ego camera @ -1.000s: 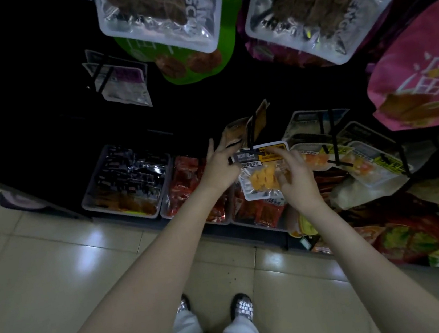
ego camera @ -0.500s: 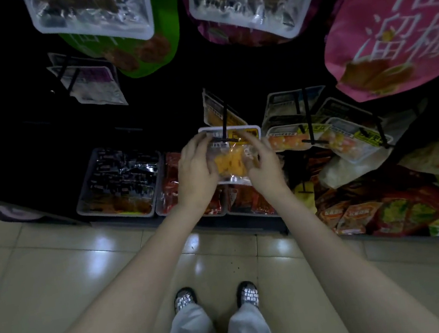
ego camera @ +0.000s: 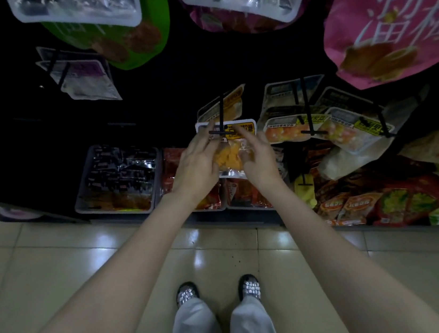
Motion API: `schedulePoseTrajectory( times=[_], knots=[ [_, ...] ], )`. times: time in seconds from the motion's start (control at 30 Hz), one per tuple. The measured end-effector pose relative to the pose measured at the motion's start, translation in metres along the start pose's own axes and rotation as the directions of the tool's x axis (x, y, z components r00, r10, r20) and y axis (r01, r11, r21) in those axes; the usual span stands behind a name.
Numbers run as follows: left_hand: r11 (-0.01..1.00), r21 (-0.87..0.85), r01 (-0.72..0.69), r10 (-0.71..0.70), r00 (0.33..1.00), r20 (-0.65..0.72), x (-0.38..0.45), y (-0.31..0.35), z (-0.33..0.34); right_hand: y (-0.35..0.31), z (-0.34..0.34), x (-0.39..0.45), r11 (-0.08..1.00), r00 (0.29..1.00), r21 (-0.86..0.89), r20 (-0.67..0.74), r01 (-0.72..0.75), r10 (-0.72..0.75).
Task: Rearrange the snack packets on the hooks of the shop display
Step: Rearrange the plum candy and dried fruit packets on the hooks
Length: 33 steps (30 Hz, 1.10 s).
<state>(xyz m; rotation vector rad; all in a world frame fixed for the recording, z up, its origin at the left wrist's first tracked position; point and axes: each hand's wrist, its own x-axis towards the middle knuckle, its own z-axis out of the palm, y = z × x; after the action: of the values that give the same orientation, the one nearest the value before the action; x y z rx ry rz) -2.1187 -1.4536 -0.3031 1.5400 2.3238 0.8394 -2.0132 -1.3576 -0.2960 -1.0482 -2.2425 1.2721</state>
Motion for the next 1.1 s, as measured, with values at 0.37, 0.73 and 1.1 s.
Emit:
schedulePoseTrajectory(
  times=[0.37, 0.73, 1.1],
  knots=[
    [0.976, 0.206, -0.064, 0.048, 0.995, 0.082, -0.001, -0.005, 0.004, -0.001, 0.003, 0.006, 0.999, 0.998, -0.037, 0.060, -0.033, 0.035],
    [0.927, 0.374, 0.020, -0.147, 0.938, 0.314, 0.008, -0.010, -0.007, -0.004, 0.008, 0.023, 0.967, 0.986, -0.252, 0.151, -0.024, 0.064],
    [0.993, 0.064, -0.096, 0.110, 0.957, -0.267, -0.013, 0.077, -0.066, -0.053, -0.110, -0.060, 0.972, 0.999, -0.229, 0.038, 0.040, -0.032]
  ],
)
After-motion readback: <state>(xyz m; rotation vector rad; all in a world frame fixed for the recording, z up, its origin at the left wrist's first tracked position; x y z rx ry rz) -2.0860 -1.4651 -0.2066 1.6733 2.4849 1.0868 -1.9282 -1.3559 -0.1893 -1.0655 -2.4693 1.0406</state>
